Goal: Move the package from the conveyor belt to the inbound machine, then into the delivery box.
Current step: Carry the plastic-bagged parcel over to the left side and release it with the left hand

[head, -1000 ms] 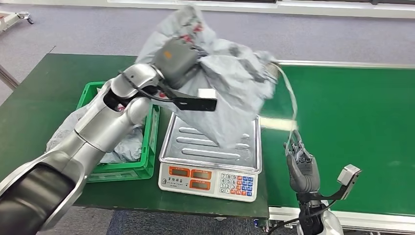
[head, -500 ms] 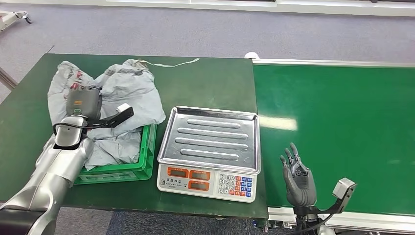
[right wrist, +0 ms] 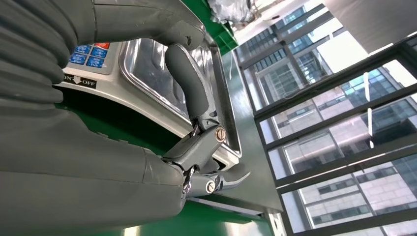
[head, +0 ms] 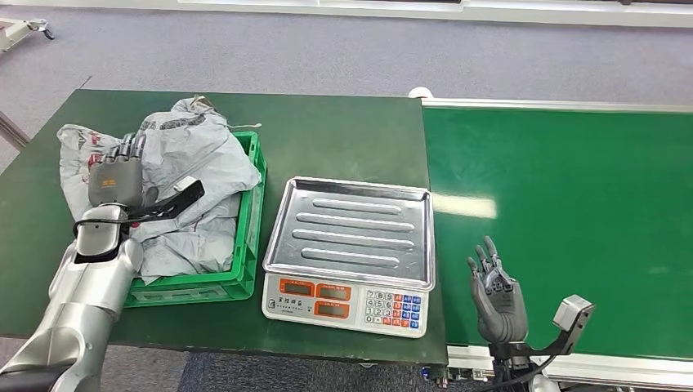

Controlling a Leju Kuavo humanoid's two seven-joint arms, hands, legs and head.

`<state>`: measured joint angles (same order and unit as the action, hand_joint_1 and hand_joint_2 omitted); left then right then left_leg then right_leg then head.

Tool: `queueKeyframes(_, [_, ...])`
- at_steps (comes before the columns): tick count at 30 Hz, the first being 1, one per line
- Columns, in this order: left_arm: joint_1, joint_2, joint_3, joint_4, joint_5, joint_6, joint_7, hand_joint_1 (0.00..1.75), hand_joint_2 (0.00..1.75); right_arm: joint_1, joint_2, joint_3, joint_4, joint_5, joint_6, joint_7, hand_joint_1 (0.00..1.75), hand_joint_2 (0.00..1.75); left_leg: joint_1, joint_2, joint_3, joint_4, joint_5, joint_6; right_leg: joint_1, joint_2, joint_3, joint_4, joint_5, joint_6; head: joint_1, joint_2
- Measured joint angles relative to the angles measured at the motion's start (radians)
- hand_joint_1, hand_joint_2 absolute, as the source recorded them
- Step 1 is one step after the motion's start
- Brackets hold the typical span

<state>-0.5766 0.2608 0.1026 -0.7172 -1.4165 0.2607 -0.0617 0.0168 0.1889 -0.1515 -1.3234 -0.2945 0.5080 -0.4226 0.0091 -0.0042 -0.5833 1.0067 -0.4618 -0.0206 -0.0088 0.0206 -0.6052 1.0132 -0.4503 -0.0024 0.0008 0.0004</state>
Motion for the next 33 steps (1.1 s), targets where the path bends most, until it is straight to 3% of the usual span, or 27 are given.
queueKeyframes(5, [0.069,-0.060,0.016,-0.146,0.307,-0.119,-0.160,0.00,1.75,0.011,0.001,-0.001,-0.038,0.030,-0.017,0.000,0.00,1.75,-0.001,0.000,0.000,0.000,0.000,0.000,-0.001,-0.001,0.000,0.000,0.000,0.000,0.000,0.000])
queueKeyframes(10, [0.158,-0.136,0.008,-0.325,0.852,-0.358,-0.304,0.00,1.75,0.016,0.001,-0.001,-0.058,0.066,-0.047,-0.006,0.00,1.75,-0.001,0.000,0.000,0.000,-0.001,0.001,-0.001,-0.001,0.000,0.000,0.000,0.000,0.000,0.000])
queueKeyframes(12, [0.189,-0.163,-0.013,-0.393,0.978,-0.397,-0.329,0.00,1.75,0.014,0.000,0.001,-0.060,0.075,-0.062,-0.009,0.00,1.75,-0.001,0.000,0.000,0.000,-0.001,0.001,-0.001,-0.001,0.000,0.000,0.000,0.000,0.000,0.000])
queueKeyframes(20, [0.226,-0.269,-0.203,-0.570,0.966,-0.301,-0.345,0.00,1.75,-0.031,0.000,0.068,-0.056,0.133,-0.130,-0.019,0.00,1.75,-0.001,-0.002,0.000,0.000,-0.001,0.001,-0.001,-0.003,0.001,0.000,0.000,0.001,0.000,0.000])
queueKeyframes(25, [0.225,-0.318,-0.275,-0.595,1.098,-0.359,-0.353,0.00,1.75,-0.081,0.000,0.128,-0.038,0.137,-0.143,-0.023,0.00,1.75,-0.001,-0.002,0.000,0.000,0.000,0.001,-0.001,-0.003,0.001,0.000,0.000,0.001,0.000,0.000])
queueKeyframes(30, [0.226,-0.333,-0.297,-0.602,1.115,-0.369,-0.356,0.00,1.75,-0.099,-0.001,0.151,-0.025,0.136,-0.146,-0.025,0.00,1.75,-0.001,-0.002,0.000,0.000,0.000,0.001,-0.001,-0.003,0.001,0.000,0.000,0.001,0.000,0.000])
queueKeyframes(33, [0.226,-0.341,-0.300,-0.599,1.219,-0.448,-0.356,0.00,1.75,-0.111,-0.001,0.160,-0.017,0.131,-0.146,-0.026,0.00,1.75,-0.001,-0.002,-0.001,0.000,0.000,0.001,-0.001,-0.003,0.001,0.000,0.000,0.001,0.000,0.000])
